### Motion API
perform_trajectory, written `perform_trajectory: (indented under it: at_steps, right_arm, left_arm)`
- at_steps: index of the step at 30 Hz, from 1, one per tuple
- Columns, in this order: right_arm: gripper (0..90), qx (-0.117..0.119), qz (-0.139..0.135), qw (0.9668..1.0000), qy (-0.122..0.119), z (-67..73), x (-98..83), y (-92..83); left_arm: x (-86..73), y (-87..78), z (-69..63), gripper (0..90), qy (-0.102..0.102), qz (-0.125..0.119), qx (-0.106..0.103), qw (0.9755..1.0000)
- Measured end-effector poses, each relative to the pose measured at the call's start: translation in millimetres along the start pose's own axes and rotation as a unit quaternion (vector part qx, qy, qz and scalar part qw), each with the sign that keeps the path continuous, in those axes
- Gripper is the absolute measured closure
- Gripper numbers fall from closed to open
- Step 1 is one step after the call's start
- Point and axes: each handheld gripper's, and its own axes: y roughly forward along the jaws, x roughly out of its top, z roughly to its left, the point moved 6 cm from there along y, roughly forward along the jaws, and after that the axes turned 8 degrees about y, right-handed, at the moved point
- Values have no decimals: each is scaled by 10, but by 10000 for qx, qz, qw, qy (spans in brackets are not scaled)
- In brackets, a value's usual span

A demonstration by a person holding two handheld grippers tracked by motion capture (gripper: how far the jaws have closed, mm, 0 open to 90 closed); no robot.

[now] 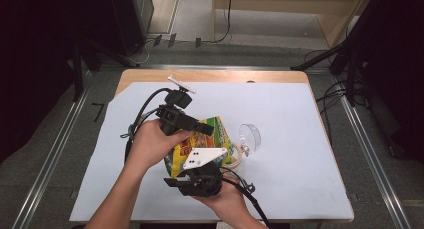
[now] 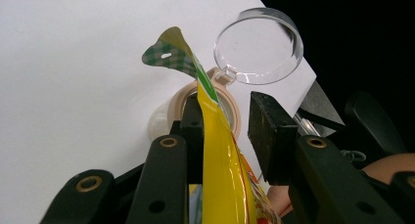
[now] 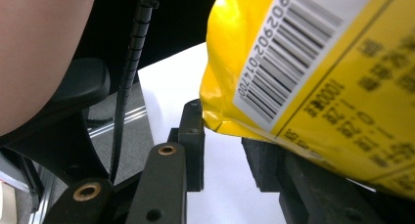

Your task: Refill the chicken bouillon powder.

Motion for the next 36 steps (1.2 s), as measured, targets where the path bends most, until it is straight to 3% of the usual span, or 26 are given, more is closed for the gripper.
perform_trajectory:
  at_steps: [23, 36]
  right_arm:
    - [754, -42, -29, 10000, -70, 12, -8, -2]
    - [654, 23, -109, 9999, 63, 11, -2, -5]
  left_arm:
    - [-2, 8, 14, 693, -27, 12, 53, 10000]
    - [-7, 6, 29, 689, -54, 16, 54, 10000]
